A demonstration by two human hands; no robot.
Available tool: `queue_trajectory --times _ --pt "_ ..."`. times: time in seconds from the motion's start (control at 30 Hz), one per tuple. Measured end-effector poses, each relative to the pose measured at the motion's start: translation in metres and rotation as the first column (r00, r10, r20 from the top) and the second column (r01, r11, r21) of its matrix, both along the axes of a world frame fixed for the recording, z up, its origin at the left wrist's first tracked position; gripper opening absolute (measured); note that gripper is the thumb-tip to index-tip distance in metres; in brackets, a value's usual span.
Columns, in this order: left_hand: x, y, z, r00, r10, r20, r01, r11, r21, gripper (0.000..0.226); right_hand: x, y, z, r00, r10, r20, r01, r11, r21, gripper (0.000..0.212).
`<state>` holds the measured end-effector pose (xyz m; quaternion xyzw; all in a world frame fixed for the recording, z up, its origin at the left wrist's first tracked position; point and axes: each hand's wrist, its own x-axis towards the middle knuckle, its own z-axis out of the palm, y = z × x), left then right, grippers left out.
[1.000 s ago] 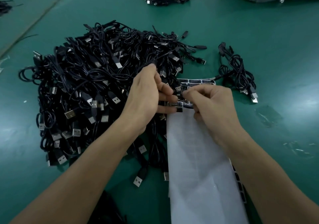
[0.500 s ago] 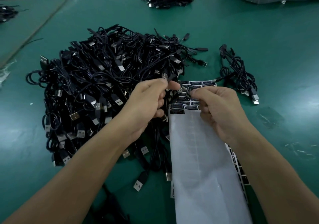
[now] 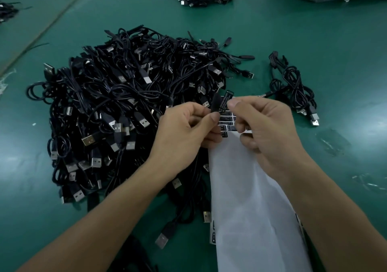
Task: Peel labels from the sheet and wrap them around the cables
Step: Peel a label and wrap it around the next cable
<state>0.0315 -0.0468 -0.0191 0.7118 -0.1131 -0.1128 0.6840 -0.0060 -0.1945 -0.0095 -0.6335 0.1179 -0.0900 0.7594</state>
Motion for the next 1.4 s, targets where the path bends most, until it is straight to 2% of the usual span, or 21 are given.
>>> queue_trajectory --times 0.13,0.47,0.7,0.87,1.4 --pt "0.0010 0.0001 0.0025 0.997 -0.079 -0.016 0.079 0.997 0.021 0.010 -0.0009 0.0054 -0.0020 1.000 -0.004 -0.012 0.003 0.995 -0.096 0.024" --pt "0.0031 0.0051 0.0072 0.974 -0.218 -0.058 0.221 0.974 0.043 0.017 -0.0012 0.0040 -0.0008 1.000 -0.018 0.022 0.021 0.988 -0.156 0.028" --pt "0.0044 0.0055 0.0070 0.971 -0.228 -0.072 0.231 0.972 0.043 0.015 -0.0003 0.0033 -0.0015 0.995 -0.034 0.091 0.055 0.970 -0.238 0.030" --pt "0.0041 0.0054 0.0066 0.971 -0.228 -0.069 0.232 0.971 0.053 0.013 -0.0010 0.0031 -0.0034 0.989 -0.036 0.145 0.084 0.936 -0.341 0.020" --pt "0.0031 0.0042 0.0067 0.972 -0.223 -0.075 0.227 0.973 0.050 0.010 0.0006 0.0033 -0.0054 0.987 -0.044 0.157 0.099 0.927 -0.363 0.020"
